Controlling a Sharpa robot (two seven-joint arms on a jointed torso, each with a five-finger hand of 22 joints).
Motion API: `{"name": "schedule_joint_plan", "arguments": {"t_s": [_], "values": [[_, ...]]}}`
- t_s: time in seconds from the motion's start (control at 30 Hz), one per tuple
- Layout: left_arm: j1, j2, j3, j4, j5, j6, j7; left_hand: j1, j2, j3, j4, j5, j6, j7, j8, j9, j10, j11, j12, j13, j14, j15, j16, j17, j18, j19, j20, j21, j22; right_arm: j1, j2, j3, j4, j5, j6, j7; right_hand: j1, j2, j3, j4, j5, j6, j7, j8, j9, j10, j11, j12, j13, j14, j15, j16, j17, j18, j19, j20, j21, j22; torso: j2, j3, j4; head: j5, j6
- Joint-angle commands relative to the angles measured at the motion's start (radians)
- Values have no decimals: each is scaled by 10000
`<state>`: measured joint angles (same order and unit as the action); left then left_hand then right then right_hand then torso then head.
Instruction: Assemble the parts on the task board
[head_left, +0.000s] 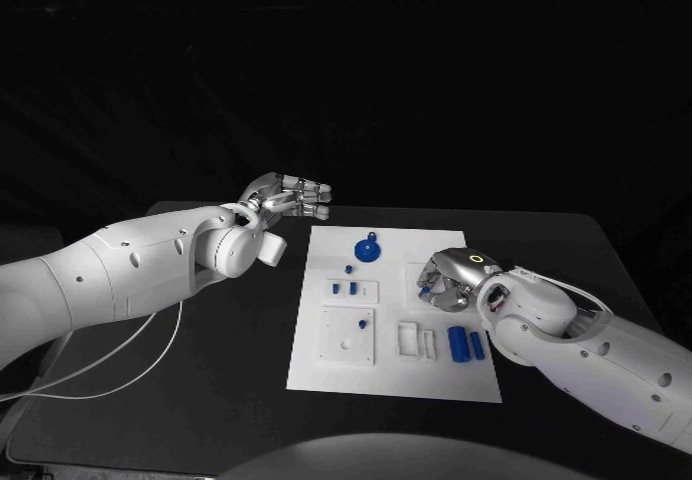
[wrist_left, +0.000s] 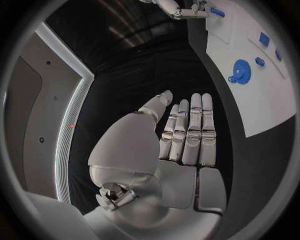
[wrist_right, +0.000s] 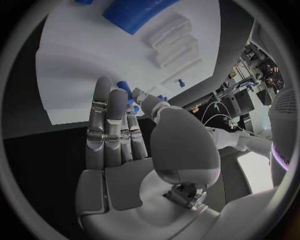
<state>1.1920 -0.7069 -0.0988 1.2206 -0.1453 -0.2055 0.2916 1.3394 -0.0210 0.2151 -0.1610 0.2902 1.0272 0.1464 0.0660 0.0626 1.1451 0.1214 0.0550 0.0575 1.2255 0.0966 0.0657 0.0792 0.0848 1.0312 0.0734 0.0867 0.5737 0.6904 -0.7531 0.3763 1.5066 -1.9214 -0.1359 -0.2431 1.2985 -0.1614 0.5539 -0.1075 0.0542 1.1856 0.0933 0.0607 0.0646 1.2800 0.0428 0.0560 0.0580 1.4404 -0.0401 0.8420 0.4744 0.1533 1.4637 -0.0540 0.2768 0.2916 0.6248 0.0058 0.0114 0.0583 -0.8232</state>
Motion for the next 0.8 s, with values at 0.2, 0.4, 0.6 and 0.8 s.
{"name": "schedule_joint_plan", "arguments": {"t_s": [0.2, 0.4, 0.6, 0.8], "values": [[5, 4, 6, 12, 0, 133, 79, -12, -6, -7, 79, -69, 2, 6, -20, -1, -27, -9, 41, 10, -59, -26, -24, 2, -47, 45, 5, -61, 10, -36, 101, -35, -82, -310, 86, -167, -7, 154, 101, 35, -62, 180, -28, 33, 5, 161, -35, 33, 15, 26, -118, 46, 46, -254, 265, -134, -47, 2, 0, -2, 1, -27, -50], [5, 1, 6, 9, 0, 135, 62, -13, -8, -6, 93, -69, -1, 6, -20, -1, -31, -8, 40, 9, -60, -25, -24, 3, -47, 54, 6, -75, 5, -45, 120, -75, -142, -518, 158, -290, 243, 172, 334, -250, -49, 345, -24, 29, 6, 361, -70, 33, 19, 19, -141, 39, 71, -250, 238, -185, -4, 71, -6, -9, 3, -56, -90], [5, -1, 6, 8, 0, 142, 53, -15, -10, -5, 110, -68, -5, 6, -21, -1, -36, -6, 39, 9, -61, -24, -25, 5, -47, 65, 8, -92, -1, -47, 130, -105, -156, -715, 108, -356, 437, 217, 789, -682, -5, 561, -58, 33, 14, 669, -108, 43, 35, 18, -158, 39, 92, -174, 78, -184, 231, 357, -5, -5, -3, -56, -93], [4, 2, 6, 2, 0, 147, 55, -15, -10, -5, 110, -68, -5, 6, -21, -1, -36, -6, 39, 9, -61, -24, -25, 5, -47, 65, 8, -92, -1, -47, 139, -117, -62, -913, -266, -366, 330, 275, 1053, -846, -55, 779, -125, 25, 31, 919, -176, 35, 35, 34, -216, 48, 141, -196, -63, -242, 473, 702, -7, 5, -6, -25, -98]]}}
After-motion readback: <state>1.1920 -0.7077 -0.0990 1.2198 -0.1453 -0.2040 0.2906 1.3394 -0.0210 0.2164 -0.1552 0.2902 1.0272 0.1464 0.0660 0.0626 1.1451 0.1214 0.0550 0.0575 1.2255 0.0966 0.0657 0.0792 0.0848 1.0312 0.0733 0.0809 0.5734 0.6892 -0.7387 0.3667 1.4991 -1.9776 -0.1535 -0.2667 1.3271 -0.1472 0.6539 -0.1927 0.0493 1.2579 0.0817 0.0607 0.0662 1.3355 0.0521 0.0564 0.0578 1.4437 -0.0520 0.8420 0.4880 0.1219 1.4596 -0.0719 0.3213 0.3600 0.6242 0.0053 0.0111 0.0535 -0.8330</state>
